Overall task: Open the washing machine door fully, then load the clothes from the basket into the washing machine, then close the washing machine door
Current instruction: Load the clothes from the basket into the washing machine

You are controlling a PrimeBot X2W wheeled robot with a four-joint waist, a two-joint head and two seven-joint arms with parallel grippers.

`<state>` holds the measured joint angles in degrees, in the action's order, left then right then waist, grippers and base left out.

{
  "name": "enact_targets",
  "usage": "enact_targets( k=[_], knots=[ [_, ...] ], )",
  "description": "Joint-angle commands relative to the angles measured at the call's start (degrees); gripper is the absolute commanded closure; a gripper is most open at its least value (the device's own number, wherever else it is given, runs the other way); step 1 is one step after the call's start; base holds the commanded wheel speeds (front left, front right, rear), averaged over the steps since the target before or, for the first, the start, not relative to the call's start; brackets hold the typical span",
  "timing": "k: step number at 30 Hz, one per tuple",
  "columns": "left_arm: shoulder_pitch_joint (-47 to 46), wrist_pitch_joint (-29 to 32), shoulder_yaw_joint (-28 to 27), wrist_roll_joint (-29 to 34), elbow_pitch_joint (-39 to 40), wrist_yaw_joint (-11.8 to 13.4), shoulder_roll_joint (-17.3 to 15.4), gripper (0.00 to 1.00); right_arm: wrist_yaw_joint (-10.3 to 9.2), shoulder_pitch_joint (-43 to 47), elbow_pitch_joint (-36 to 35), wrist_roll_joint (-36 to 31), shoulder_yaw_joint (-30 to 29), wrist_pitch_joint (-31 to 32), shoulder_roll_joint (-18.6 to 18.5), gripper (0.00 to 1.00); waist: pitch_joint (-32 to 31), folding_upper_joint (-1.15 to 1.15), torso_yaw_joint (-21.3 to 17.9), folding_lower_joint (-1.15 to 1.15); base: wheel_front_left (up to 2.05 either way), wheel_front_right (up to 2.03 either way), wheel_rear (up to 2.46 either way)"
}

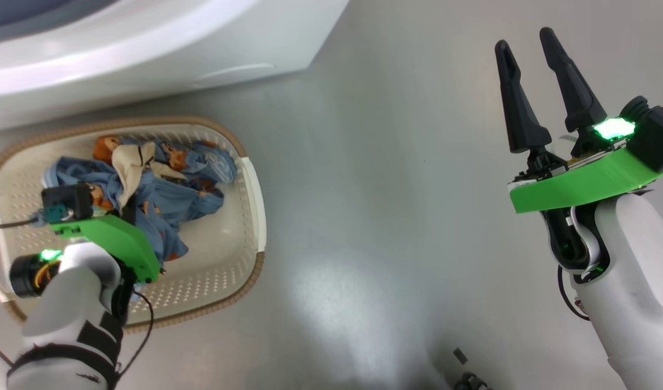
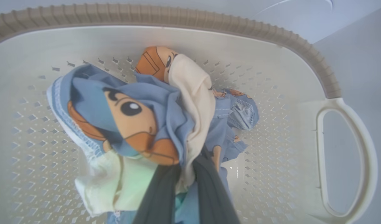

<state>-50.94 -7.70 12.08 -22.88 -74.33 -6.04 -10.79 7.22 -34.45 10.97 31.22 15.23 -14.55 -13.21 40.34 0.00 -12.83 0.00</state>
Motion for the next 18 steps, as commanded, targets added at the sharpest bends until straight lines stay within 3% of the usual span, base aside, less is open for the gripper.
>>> enact_targets(
  k=[1, 18],
  knots=[
    [2.5, -1.5, -0.7, -0.6, 0.4, -0.5, -1.2, 1.00, 0.26, 2.7, -0.7, 0.4, 0.9, -0.4, -0.3, 0.00, -3.5, 0.00, 1.4, 0.00, 0.00, 0.00, 0.00],
    [8.8, -7.1, 1.5, -3.9, 5.7, -1.4, 1.3, 1.00, 0.26, 6.1, 1.4, 1.0, 1.9, -0.4, -1.1, 0.00, -14.9, 0.00, 4.8, 0.00, 0.00, 0.00, 0.00]
  ],
)
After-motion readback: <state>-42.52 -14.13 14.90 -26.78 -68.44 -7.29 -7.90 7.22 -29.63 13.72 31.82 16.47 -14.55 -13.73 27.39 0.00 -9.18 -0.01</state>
